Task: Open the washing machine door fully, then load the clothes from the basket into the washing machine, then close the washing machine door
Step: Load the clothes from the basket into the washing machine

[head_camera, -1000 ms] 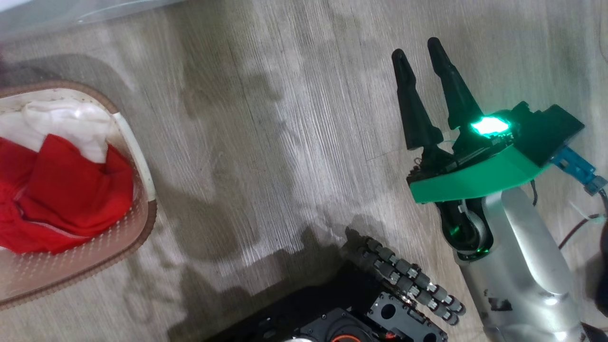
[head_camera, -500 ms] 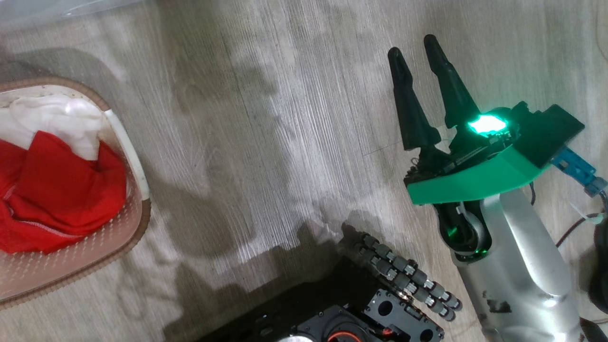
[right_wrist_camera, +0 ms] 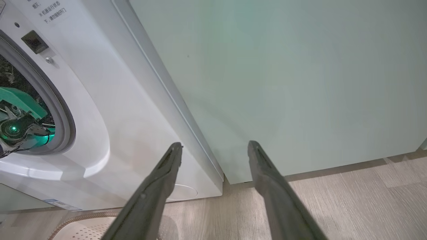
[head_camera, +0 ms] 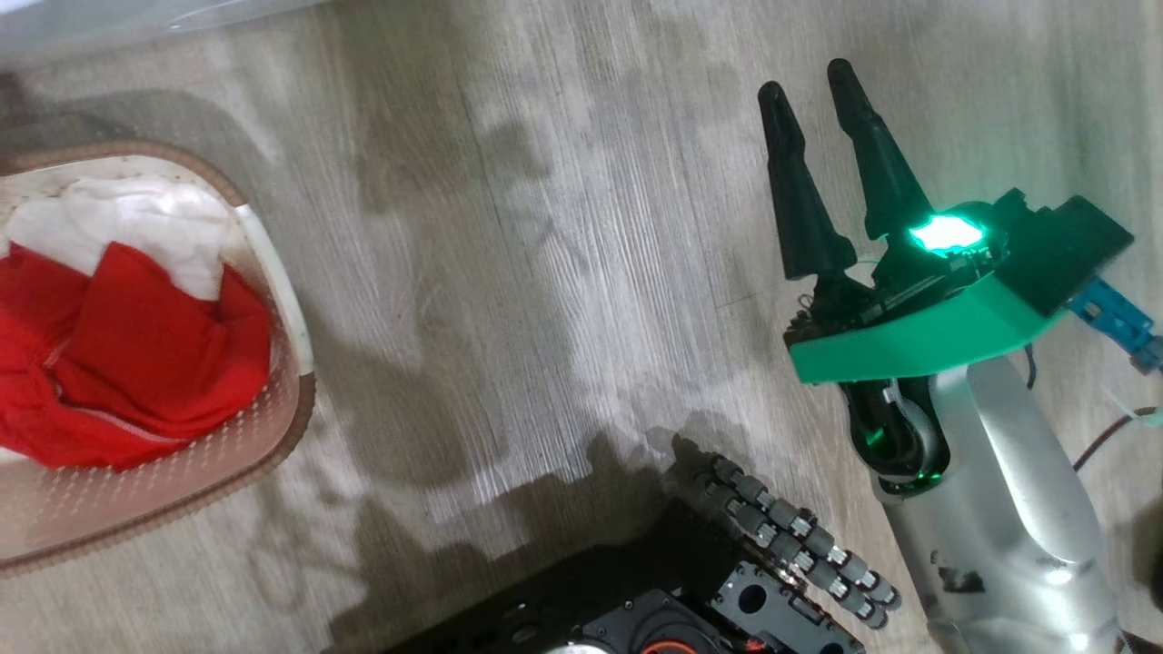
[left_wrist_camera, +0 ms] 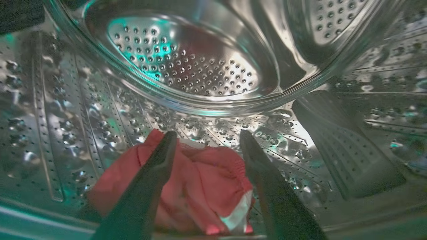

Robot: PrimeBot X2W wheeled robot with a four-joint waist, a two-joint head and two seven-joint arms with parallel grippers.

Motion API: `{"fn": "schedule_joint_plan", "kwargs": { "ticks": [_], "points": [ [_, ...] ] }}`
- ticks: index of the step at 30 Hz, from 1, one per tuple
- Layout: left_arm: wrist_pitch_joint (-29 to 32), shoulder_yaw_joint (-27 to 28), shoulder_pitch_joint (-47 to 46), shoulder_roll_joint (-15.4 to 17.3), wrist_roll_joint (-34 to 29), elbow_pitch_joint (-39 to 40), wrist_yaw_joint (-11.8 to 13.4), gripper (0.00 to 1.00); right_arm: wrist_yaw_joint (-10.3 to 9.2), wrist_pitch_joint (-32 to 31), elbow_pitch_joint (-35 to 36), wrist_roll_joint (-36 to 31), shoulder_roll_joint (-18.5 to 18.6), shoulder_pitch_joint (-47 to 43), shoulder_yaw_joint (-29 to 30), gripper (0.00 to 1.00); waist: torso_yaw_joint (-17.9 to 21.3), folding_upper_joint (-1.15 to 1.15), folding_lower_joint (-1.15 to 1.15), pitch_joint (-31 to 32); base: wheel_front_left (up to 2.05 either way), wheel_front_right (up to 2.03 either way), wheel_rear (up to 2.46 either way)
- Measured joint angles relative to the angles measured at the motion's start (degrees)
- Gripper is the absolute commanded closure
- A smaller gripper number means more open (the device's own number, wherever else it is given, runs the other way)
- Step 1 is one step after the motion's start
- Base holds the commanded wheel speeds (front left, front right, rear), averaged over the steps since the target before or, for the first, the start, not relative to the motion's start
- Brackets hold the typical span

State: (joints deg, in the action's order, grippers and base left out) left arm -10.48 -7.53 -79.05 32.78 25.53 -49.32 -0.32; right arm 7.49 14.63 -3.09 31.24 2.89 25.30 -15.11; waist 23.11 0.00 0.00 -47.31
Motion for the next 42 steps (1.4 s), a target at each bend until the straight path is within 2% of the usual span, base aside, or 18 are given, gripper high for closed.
{"fn": "schedule_joint_plan", "kwargs": {
  "ticks": [3, 14, 23, 31, 35, 42],
  "points": [
    [-1.6, -0.8, 2.1, -0.4, -0.9, 1.7, 0.1, 0.00, 0.00, 0.0, -0.1, -0.3, 0.0, 0.0, 0.2, 0.00, -0.6, 0.00, 0.00, 0.5, 0.00, 0.00, 0.00],
    [-4.2, -0.1, 15.7, -3.3, -1.4, 15.7, 4.3, 0.00, 0.00, 0.0, -1.0, -2.1, 0.0, -0.6, 2.7, 0.00, -2.9, 0.00, 0.00, 3.9, 0.00, 0.00, 0.00],
    [-4.3, 1.8, 36.0, -8.1, -3.3, 37.7, 9.8, 0.00, 0.00, 0.0, -1.8, -5.0, 0.0, -2.9, 4.9, 0.00, -6.4, 0.00, 0.00, 8.4, 0.00, 0.00, 0.00],
    [-4.3, 1.7, 51.3, -11.8, -3.4, 49.7, 12.7, 0.00, 0.00, 0.0, -3.3, -7.8, 0.0, -3.9, 7.1, 0.00, -10.1, 0.00, 0.00, 13.0, 0.00, 0.00, 0.00],
    [-4.3, 2.1, 57.1, -14.1, -3.8, 54.2, 13.1, 0.00, 0.00, 0.0, -4.2, -9.6, 0.0, -4.6, 8.4, 0.00, -12.0, 0.00, 0.00, 15.6, 0.00, 0.00, 0.00],
    [-4.3, 3.2, 64.4, -17.1, -5.5, 55.7, 13.0, 0.00, 0.00, 0.0, -5.8, -12.3, 0.0, -6.4, 10.2, 0.00, -14.8, 0.00, 0.00, 20.3, 0.00, 0.00, 0.00]
  ]
}}
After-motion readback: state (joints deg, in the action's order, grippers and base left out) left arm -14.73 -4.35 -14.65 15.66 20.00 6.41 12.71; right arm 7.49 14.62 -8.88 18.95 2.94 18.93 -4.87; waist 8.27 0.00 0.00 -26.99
